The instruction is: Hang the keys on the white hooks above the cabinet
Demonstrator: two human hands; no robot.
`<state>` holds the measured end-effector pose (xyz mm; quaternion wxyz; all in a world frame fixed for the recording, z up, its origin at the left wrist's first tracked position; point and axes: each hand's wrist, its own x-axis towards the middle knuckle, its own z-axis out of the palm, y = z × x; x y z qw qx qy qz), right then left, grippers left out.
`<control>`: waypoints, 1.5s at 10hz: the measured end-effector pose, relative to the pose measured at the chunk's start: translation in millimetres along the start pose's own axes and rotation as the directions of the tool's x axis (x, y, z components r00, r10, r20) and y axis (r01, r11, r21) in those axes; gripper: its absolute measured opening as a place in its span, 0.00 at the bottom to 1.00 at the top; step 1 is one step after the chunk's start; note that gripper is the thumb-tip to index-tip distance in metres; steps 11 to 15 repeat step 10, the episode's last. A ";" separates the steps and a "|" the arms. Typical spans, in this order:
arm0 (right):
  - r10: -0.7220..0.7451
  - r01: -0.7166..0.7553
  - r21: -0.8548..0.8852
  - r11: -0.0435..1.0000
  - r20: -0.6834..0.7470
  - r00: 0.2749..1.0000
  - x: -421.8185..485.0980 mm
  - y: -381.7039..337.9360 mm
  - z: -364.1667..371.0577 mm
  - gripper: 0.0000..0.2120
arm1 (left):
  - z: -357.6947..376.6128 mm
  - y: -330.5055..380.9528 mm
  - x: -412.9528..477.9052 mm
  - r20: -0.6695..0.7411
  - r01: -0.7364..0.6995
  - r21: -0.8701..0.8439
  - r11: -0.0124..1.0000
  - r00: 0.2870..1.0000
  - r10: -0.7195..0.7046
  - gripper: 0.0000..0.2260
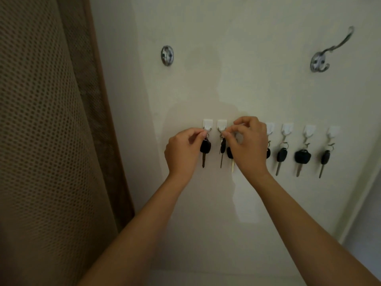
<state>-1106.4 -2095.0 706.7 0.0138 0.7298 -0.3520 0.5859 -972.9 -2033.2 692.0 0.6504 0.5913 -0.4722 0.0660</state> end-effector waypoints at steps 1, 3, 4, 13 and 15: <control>-0.007 0.007 -0.017 1.000 0.002 1.000 -0.5 2.9 2.0 0.05 | -0.4 -1.5 -0.7 0.000 -0.022 0.043 0.999 1.000 0.022 0.07; -0.031 0.030 -0.054 0.998 -0.015 0.999 -3.1 5.7 5.4 0.04 | -0.7 -8.1 -2.6 0.027 -0.070 0.060 0.996 0.997 0.068 0.06; -0.049 0.048 -0.091 0.995 -0.007 0.999 -5.6 8.7 6.9 0.04 | 0.4 -8.9 -2.2 0.032 -0.056 0.041 0.998 0.998 0.055 0.05; -0.138 0.136 -0.068 0.988 -0.018 0.990 -15.2 13.1 -0.4 0.05 | -1.3 -6.8 -11.1 -0.012 -0.096 0.149 0.984 0.995 0.098 0.04; -0.138 0.136 -0.068 0.988 -0.018 0.990 -15.2 13.1 -0.4 0.05 | -1.3 -6.8 -11.1 -0.012 -0.096 0.149 0.984 0.995 0.098 0.04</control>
